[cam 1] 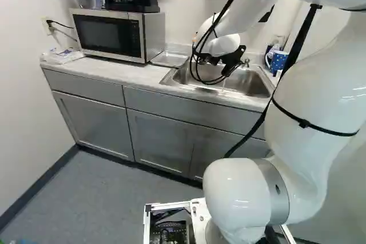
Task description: Rinse the cup and place it in the tray
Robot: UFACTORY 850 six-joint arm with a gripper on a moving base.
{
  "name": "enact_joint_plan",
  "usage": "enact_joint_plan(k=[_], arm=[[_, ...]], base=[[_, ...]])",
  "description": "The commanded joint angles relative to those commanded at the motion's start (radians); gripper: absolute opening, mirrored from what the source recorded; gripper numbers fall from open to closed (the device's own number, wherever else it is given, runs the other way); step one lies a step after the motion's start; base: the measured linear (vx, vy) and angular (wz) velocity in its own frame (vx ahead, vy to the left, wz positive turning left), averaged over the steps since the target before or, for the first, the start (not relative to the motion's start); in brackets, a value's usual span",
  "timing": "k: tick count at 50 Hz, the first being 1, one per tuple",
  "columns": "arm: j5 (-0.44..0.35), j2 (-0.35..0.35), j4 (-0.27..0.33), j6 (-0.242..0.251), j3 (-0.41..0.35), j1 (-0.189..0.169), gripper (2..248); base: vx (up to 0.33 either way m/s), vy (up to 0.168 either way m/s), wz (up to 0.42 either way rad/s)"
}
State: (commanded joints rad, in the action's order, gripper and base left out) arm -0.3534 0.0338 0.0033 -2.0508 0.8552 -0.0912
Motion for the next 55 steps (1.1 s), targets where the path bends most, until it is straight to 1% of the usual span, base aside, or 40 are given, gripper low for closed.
enact_joint_plan(k=[33, 36, 40, 55], arm=[[0.000, 0.000, 0.000, 0.002, 0.000, 0.000, 125], [0.000, 0.000, 0.000, 0.017, 0.000, 0.000, 125], [0.000, 0.000, 0.000, 0.049, 0.000, 0.000, 125], [0.000, 0.000, 0.000, 0.200, 0.000, 0.000, 125]], base=[[0.000, 0.000, 0.000], [0.000, 0.000, 0.000], [0.000, 0.000, 0.000], [0.000, 0.000, 0.000]])
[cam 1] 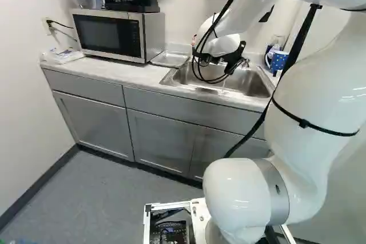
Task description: Rinse the cup and place it in the tray
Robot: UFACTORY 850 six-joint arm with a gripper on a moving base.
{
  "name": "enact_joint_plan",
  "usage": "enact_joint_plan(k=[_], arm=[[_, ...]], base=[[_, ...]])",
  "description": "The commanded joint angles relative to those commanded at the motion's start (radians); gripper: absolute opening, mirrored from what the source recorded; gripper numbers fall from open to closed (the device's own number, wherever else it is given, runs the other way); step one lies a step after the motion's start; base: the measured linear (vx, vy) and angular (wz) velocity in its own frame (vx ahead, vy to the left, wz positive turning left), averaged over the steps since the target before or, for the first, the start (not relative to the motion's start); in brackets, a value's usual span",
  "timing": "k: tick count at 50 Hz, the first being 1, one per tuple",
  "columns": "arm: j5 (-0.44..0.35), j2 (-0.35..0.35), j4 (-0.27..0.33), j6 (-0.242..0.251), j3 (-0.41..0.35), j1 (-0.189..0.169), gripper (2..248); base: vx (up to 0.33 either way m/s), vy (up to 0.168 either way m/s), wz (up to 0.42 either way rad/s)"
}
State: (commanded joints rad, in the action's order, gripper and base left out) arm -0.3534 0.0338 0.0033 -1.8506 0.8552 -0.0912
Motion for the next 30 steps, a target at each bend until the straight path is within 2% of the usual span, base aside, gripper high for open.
enact_joint_plan(k=[30], arm=[[0.000, 0.000, 0.000, 0.315, 0.000, 0.000, 125]], base=[[0.000, 0.000, 0.000]])
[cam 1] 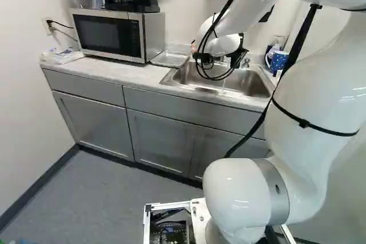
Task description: Rinse the cup and place it in the tray
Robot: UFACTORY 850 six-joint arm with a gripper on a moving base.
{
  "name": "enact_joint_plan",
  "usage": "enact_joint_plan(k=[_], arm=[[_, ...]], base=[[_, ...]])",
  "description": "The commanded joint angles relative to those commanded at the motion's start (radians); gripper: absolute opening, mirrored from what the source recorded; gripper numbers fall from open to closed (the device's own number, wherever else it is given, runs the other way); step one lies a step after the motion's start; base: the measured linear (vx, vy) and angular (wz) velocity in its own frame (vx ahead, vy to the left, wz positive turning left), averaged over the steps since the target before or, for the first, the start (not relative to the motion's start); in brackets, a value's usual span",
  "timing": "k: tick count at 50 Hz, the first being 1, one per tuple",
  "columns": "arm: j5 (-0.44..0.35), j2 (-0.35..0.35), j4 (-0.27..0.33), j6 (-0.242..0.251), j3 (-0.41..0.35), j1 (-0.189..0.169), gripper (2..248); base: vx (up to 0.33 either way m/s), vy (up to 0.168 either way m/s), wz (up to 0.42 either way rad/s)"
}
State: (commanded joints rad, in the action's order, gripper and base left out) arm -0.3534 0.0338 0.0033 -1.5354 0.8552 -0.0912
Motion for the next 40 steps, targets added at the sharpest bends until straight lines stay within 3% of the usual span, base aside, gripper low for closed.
enact_joint_plan(k=[40], arm=[[0.000, 0.000, 0.000, 0.420, 0.000, 0.000, 125]], base=[[0.000, 0.000, 0.000]])
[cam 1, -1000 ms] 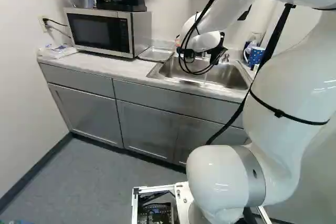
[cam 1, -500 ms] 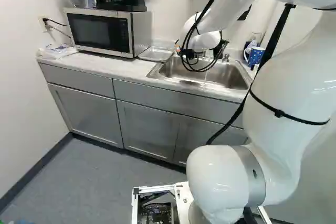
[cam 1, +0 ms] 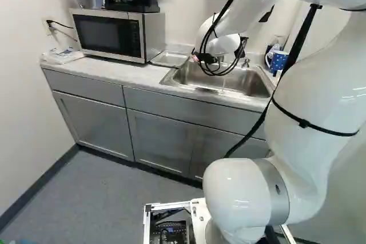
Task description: Rinse the cup and place it in the tray
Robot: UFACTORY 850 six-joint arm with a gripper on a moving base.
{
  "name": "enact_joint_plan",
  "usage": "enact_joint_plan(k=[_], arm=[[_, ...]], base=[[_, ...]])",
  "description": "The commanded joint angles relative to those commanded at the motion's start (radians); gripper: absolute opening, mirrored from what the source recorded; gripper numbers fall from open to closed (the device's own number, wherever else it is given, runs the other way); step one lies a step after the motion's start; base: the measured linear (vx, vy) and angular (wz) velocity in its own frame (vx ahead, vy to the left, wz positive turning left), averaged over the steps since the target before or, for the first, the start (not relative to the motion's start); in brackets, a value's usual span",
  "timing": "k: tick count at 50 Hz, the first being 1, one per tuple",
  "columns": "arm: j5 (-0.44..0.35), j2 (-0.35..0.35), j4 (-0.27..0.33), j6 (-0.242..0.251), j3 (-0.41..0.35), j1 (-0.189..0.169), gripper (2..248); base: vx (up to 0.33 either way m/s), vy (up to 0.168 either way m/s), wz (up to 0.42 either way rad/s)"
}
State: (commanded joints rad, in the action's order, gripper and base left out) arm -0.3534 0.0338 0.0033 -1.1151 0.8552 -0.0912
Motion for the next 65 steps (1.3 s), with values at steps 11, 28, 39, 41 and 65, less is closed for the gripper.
enact_joint_plan(k=[11, 28, 39, 41, 65], arm=[[0.000, 0.000, 0.000, 0.115, 0.000, 0.000, 125], [0.000, 0.000, 0.000, 0.294, 0.000, 0.000, 125], [0.000, 0.000, 0.000, 0.410, 0.000, 0.000, 125], [0.000, 0.000, 0.000, 0.431, 0.000, 0.000, 125], [0.000, 0.000, 0.000, 0.683, 0.000, 0.000, 125]], base=[[0.000, 0.000, 0.000], [0.000, 0.000, 0.000], [0.000, 0.000, 0.000], [0.000, 0.000, 0.000], [0.000, 0.000, 0.000]])
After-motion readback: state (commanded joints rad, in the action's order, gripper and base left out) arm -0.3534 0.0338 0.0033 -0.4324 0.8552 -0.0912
